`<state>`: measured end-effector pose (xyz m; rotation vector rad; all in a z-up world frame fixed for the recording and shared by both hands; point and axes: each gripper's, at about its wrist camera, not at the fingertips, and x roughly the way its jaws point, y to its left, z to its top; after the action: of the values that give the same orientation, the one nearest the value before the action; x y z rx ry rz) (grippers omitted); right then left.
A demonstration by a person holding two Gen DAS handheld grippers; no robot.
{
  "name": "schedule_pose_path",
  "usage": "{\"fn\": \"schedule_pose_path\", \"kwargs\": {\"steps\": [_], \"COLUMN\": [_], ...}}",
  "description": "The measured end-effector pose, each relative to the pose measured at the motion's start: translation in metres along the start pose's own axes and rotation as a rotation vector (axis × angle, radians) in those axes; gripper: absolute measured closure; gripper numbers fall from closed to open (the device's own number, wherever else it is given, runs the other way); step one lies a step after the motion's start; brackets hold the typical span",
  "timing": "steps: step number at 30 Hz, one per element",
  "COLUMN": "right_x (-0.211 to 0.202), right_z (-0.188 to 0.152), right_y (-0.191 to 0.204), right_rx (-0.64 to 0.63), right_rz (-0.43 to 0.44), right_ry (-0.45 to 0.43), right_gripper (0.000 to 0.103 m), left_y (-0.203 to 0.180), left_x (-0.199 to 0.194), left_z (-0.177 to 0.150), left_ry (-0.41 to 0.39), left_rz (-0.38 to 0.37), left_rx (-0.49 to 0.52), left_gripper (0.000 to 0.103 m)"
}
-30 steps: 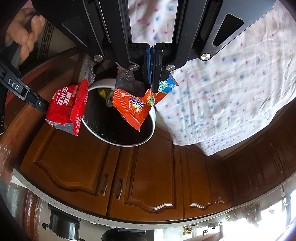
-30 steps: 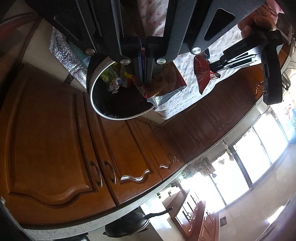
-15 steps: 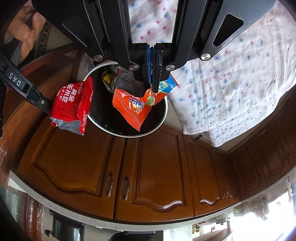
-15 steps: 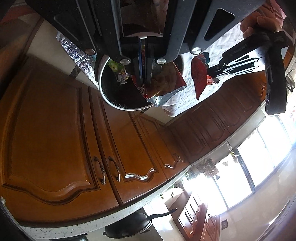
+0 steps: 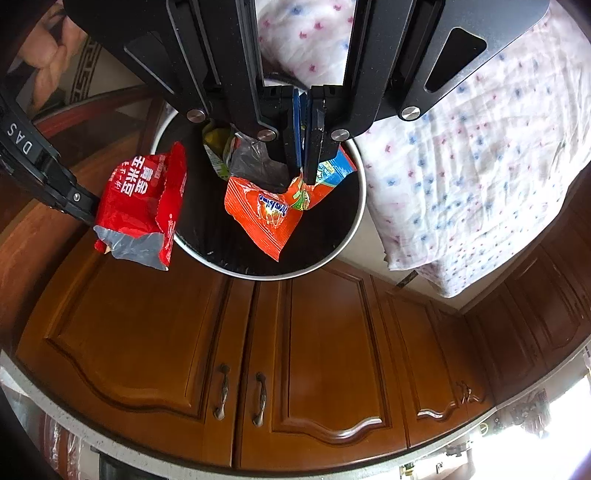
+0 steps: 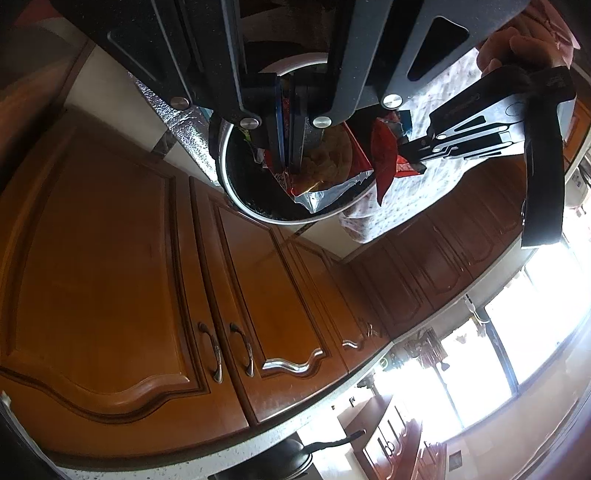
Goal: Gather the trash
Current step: 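Carry both wrappers over the bin and open both tools to drop them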
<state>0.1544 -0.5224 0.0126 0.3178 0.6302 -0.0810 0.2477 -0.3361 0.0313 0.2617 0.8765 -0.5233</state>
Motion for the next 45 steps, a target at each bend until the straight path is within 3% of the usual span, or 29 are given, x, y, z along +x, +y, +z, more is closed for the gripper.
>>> {"fn": "schedule_pose_path", "kwargs": {"steps": [22, 41, 45], "right_x": [0.028, 0.031, 0.031], "right_z": [0.001, 0.002, 0.003], "right_y": [-0.007, -0.003, -0.006], "right_rx": [-0.030, -0.044, -0.030], "right_rz": [-0.033, -0.036, -0.024], "right_ry": [0.070, 0.085, 0.091], "right_gripper": [0.101, 0.101, 0.095], "left_y": [-0.019, -0.025, -0.025], "left_x": [0.037, 0.045, 0.045], "left_z": [0.009, 0.009, 0.011], "left_ry": [0.064, 0.074, 0.078], "left_rz": [0.020, 0.025, 0.023], "left_rx": [0.036, 0.036, 0.036], "left_gripper": [0.102, 0.101, 0.100]}}
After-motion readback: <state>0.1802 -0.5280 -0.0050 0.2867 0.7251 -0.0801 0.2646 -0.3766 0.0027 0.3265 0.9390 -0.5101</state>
